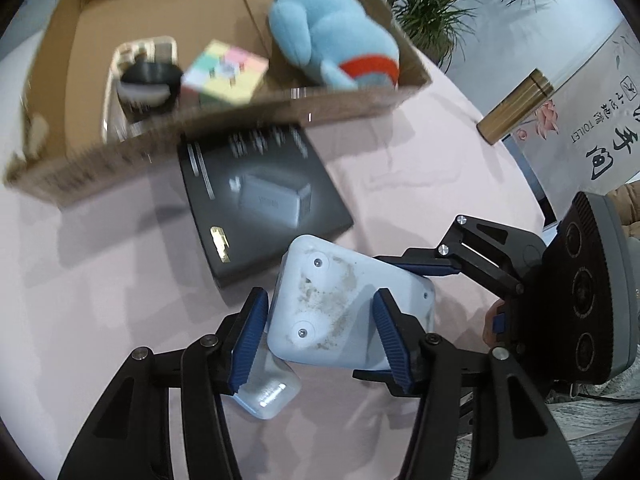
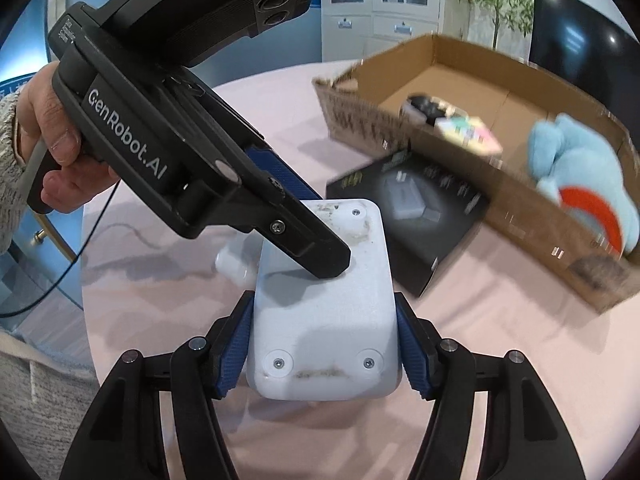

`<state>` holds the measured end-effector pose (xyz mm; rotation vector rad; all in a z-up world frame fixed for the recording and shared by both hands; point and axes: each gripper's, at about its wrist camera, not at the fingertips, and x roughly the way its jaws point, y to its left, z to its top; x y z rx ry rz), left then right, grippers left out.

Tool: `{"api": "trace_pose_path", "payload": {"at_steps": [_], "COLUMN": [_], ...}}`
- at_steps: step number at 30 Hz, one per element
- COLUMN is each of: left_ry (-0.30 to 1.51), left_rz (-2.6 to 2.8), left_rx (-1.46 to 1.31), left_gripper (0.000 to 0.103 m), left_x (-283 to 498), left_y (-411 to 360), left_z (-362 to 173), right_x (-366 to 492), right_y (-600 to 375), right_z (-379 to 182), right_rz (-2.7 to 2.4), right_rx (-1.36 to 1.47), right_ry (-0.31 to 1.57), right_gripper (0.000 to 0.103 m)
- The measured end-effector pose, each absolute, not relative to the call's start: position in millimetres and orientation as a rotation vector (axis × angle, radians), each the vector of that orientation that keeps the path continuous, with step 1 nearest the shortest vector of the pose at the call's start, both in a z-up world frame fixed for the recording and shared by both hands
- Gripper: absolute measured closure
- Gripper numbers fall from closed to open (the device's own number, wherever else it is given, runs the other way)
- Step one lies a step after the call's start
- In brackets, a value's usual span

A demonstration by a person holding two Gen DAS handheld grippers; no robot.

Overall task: Organize objects
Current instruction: 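Carry the white earbud case into the box and open the left tool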

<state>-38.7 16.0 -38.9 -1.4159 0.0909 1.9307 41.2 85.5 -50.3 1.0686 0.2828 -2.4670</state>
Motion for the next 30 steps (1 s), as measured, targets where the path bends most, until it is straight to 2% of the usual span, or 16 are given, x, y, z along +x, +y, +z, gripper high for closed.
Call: {"api": "trace_pose_path", "payload": {"at_steps": [13, 21, 30], "left_ry": [0.197, 0.172, 0.142], "left_rz": [2.054, 2.059, 2.022], "left_rx": [-1.270, -1.269, -1.356], "left_gripper": [0.050, 0.050, 0.050], "left_x": [-107, -179, -270], "left_y": [12, 10, 13], "left_z": [46, 53, 26], "right_x": [-33, -106, -206], "right_y": [95, 115, 139], "right_z": [26, 40, 21], "right_rz": [-2.512, -2.503, -2.442], "right_rx": [0.919, 0.917, 1.011], "right_ry": [0.352, 0.336, 0.253], "right_gripper": [0.039, 0.039, 0.039]}}
